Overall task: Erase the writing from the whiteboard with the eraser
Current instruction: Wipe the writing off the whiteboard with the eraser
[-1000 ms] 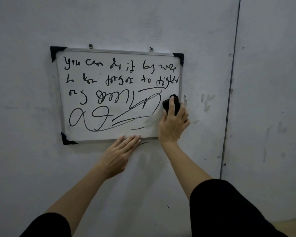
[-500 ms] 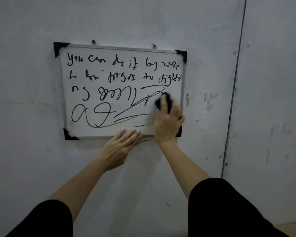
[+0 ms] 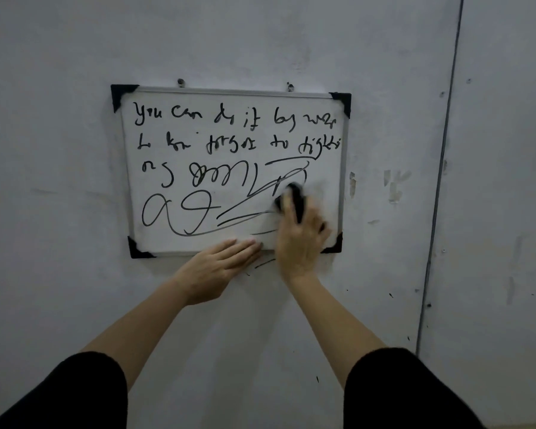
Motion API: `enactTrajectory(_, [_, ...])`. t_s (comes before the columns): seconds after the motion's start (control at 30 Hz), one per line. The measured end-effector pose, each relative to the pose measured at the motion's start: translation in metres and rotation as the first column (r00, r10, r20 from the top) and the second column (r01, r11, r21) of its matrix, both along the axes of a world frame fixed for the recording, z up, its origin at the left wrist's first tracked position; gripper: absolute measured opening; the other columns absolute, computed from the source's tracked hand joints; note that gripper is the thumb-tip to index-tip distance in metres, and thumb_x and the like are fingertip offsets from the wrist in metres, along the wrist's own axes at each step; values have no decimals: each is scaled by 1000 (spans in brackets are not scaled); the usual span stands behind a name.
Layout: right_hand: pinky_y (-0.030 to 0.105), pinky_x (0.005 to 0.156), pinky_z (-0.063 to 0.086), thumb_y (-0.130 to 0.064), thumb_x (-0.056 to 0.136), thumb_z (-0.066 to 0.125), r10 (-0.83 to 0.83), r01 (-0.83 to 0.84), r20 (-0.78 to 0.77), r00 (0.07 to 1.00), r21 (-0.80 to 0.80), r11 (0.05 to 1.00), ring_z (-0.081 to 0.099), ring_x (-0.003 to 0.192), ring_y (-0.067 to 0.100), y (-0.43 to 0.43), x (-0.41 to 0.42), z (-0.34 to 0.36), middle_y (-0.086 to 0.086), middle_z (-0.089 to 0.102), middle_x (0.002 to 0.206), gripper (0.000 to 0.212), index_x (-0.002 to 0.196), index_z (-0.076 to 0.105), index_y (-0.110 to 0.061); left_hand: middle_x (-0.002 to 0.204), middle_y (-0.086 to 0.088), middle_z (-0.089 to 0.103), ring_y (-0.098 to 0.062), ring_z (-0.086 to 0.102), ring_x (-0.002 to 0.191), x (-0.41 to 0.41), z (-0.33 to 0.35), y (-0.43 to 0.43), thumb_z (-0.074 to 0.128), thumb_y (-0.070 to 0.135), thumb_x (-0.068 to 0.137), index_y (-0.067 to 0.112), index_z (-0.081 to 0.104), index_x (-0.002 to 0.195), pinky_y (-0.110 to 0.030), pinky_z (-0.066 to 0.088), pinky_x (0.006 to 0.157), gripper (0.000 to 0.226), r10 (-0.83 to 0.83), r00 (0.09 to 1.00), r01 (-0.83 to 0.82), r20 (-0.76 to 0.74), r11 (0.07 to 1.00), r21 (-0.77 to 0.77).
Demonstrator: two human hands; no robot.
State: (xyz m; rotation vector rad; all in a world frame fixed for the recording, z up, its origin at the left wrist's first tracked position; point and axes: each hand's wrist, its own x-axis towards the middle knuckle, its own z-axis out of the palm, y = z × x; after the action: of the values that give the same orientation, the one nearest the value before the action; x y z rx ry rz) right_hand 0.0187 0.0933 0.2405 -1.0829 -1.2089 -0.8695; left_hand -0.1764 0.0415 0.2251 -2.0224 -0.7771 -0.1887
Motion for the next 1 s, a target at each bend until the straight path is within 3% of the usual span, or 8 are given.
enactTrajectory(0.07, [46,85,39,-16,90,58,65,-68,251,966,1,998,49,107,30,-6,-4,-27,14,46,130,51,139,51,-28,158,-9,10,-21,7,145,-3,3,1,27,5,87,4,20,149,-39,14,116,63,-8,1000,8,-22,1000,-7])
enactTrajectory(0.17, [45,86,37,-16,87,62,64,-82,345,936,38,996,47,109,29,1,14,-27,11,45,130,54,138,53,-31,158,-8,9,-21,6,145,-6,7,0,30,6,87,4,17,149,-39,12,117,63,-16,999,15,-39,1000,-19])
enactTrajectory(0.4, [45,83,40,-27,91,62,8,-7,-83,997,22,1000,48,105,29,4,4,9,13,52,125,45,135,50,-29,159,-6,5,-20,2,146,-10,10,2,34,5,88,5,10,150,-39,14,117,66,-45,997,42,-62,998,-54])
enactTrajectory(0.57, [43,80,39,-28,92,62,72,-83,303,950,23,996,50,106,28,-7,-11,-31,10,46,129,43,134,56,-30,156,-13,16,-23,9,145,-17,15,6,31,7,88,2,21,147,-38,10,117,61,-85,990,80,-112,996,-47])
enactTrajectory(0.63, [43,79,40,-29,91,61,55,-71,323,945,38,997,49,104,28,-4,1,-26,9,45,130,43,134,56,-30,156,-12,16,-22,8,145,-18,19,6,29,6,88,1,19,148,-37,10,117,60,-114,988,108,-109,993,-56])
enactTrajectory(0.83, [44,78,40,-32,94,60,42,-48,-218,975,-22,999,47,104,28,-7,-20,0,12,54,127,42,135,53,-26,157,-9,14,-20,8,145,-18,16,6,29,6,89,2,22,148,-38,17,118,59,-125,990,119,-61,989,-88])
enactTrajectory(0.93, [44,80,41,-30,94,60,102,-102,13,995,-36,994,50,107,29,-20,-51,-26,12,52,130,44,137,53,-25,148,-14,37,-25,25,141,-20,16,7,32,6,86,-2,47,135,-40,20,116,52,-155,985,148,-75,985,-88])
enactTrajectory(1.0, [44,81,43,-29,94,61,123,-120,179,976,-27,992,52,106,29,-20,-48,-40,11,53,130,43,137,56,-26,148,-12,37,-24,26,141,-29,16,6,33,6,86,-1,46,136,-40,20,116,51,-160,984,152,-83,984,-92])
